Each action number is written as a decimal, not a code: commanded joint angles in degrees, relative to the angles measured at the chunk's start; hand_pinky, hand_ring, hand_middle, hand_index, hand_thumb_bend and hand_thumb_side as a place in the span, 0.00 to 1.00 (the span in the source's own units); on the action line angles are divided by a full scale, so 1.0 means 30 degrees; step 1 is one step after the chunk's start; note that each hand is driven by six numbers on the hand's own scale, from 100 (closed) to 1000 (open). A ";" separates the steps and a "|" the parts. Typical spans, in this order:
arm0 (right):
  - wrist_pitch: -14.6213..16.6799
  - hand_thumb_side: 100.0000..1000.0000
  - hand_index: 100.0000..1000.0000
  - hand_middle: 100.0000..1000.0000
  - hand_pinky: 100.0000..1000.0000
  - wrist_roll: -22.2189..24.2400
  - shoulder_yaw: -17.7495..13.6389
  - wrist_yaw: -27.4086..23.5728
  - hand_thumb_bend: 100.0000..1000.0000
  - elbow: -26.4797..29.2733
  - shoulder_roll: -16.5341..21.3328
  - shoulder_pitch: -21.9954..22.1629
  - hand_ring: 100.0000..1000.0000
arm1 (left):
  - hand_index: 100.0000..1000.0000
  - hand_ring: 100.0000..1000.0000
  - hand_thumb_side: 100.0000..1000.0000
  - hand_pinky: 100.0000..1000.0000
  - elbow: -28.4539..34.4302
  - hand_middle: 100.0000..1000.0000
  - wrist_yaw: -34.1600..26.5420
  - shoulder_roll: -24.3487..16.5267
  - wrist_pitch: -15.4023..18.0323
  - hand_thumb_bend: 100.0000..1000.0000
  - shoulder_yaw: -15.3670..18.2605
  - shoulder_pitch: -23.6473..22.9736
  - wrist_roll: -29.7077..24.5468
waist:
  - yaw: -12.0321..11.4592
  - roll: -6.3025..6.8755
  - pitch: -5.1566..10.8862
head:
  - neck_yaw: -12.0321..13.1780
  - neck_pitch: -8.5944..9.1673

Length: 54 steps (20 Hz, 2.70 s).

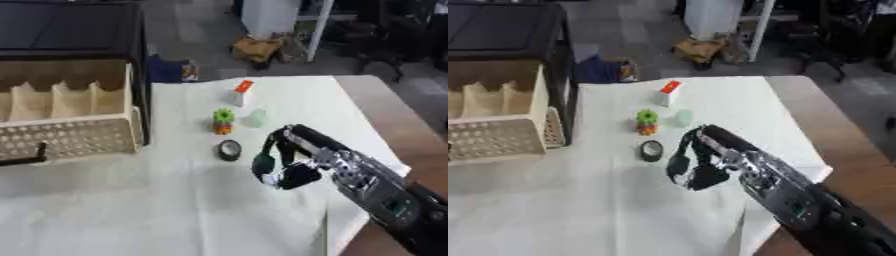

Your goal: Pick up objects from table and place into drawer.

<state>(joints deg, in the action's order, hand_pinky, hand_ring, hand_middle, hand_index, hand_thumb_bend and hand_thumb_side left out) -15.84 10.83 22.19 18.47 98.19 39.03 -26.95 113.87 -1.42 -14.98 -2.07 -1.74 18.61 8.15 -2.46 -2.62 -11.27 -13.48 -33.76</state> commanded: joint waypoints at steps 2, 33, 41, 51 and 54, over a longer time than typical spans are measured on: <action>-0.0072 0.32 0.49 0.10 0.41 -0.0361 -0.0539 -0.0664 0.16 0.0813 0.0973 -0.0914 0.34 | 0.71 0.31 1.00 0.22 0.0241 0.47 -0.0091 -0.0209 -0.0016 0.00 0.0155 0.0176 0.0049 | -0.0031 -0.0001 0.0325 | 0.0037 0.0218; -0.0392 0.43 0.46 0.07 0.39 -0.3337 -0.1375 -0.2938 0.22 -0.0479 -0.0300 -0.7735 0.30 | 0.71 0.31 1.00 0.22 0.0241 0.47 -0.0294 -0.0222 0.0004 0.00 -0.0016 0.0373 -0.0121 | -0.0767 -0.0079 0.0418 | 0.0155 0.0786; -0.0495 0.41 0.46 0.06 0.39 -0.3460 -0.1507 -0.3211 0.22 -0.2024 -0.1778 -0.9596 0.30 | 0.71 0.31 1.00 0.22 0.0241 0.47 -0.0337 -0.0168 -0.0051 0.00 -0.0053 0.0393 -0.0201 | -0.0928 -0.0104 0.0465 | 0.0043 0.0729; -0.0342 0.40 0.47 0.06 0.39 -0.3419 -0.1674 -0.2847 0.20 -0.3685 -0.3526 -1.1204 0.30 | 0.71 0.31 1.00 0.22 0.0241 0.47 -0.0410 -0.0086 -0.0058 0.00 -0.0094 0.0456 -0.0237 | -0.1212 -0.0037 0.0467 | -0.0088 0.0658; -0.0219 0.40 0.47 0.06 0.38 -0.3405 -0.1614 -0.2580 0.20 -0.4181 -0.4090 -1.1679 0.30 | 0.71 0.31 1.00 0.22 0.0241 0.47 -0.0430 -0.0054 -0.0056 0.00 -0.0120 0.0470 -0.0267 | -0.1324 -0.0015 0.0466 | -0.0168 0.0678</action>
<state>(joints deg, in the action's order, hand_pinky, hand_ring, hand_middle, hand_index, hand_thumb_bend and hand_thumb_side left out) -16.84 0.67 18.01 10.06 85.87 26.66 -60.49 113.87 -2.49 -14.96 -2.35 -1.97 19.15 7.52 -6.42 -2.97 -10.94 -13.77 -31.87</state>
